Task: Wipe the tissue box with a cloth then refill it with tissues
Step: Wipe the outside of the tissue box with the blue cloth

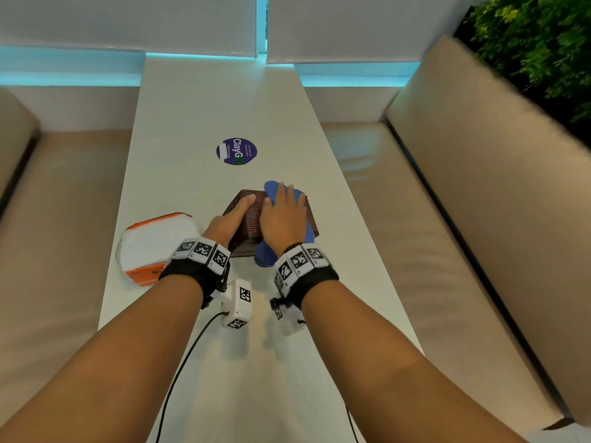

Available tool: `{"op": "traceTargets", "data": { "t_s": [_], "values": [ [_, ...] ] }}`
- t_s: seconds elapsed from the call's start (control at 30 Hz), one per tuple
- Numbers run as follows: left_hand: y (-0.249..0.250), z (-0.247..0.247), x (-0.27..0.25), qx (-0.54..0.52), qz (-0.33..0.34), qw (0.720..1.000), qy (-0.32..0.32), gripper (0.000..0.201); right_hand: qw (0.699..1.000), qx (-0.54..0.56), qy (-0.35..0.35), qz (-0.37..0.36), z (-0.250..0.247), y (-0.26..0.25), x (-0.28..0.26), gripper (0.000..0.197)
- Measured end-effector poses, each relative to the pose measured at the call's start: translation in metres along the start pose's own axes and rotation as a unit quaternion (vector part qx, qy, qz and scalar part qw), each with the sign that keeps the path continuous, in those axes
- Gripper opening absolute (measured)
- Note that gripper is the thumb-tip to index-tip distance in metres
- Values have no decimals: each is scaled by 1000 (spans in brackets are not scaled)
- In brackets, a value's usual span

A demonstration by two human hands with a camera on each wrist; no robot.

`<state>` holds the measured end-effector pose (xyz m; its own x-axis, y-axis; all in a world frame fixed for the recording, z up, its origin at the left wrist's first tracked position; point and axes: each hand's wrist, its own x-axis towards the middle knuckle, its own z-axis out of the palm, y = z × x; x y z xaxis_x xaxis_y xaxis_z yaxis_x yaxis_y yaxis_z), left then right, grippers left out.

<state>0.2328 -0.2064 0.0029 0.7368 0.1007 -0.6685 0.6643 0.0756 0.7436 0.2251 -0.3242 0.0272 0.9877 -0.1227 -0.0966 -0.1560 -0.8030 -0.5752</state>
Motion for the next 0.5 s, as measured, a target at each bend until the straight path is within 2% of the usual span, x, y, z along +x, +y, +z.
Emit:
{"op": "traceTargets", "data": {
  "t_s": [0.1,0.2,0.27,0.4,0.43,0.5],
  "values": [
    [1,-1,-7,4,2,1000,1,136,992,5,11,-123,9,3,-13,51],
    [1,0,-19,16,11,1000,-4,98,985,16,5,-172,4,24,-9,49],
    [-2,0,-17,24,10,1000,1,91,989,15,18,-143,-2,39,0,48],
    [2,-1,-16,19,5,1000,16,122,994,110,-9,-21,-10,58,17,47],
    [2,-2,-15,22,3,1000,19,126,990,140,-12,-15,-13,60,21,45],
    [3,-1,-13,31,6,999,21,119,982,186,-33,-10,-22,60,26,42]
  ]
}}
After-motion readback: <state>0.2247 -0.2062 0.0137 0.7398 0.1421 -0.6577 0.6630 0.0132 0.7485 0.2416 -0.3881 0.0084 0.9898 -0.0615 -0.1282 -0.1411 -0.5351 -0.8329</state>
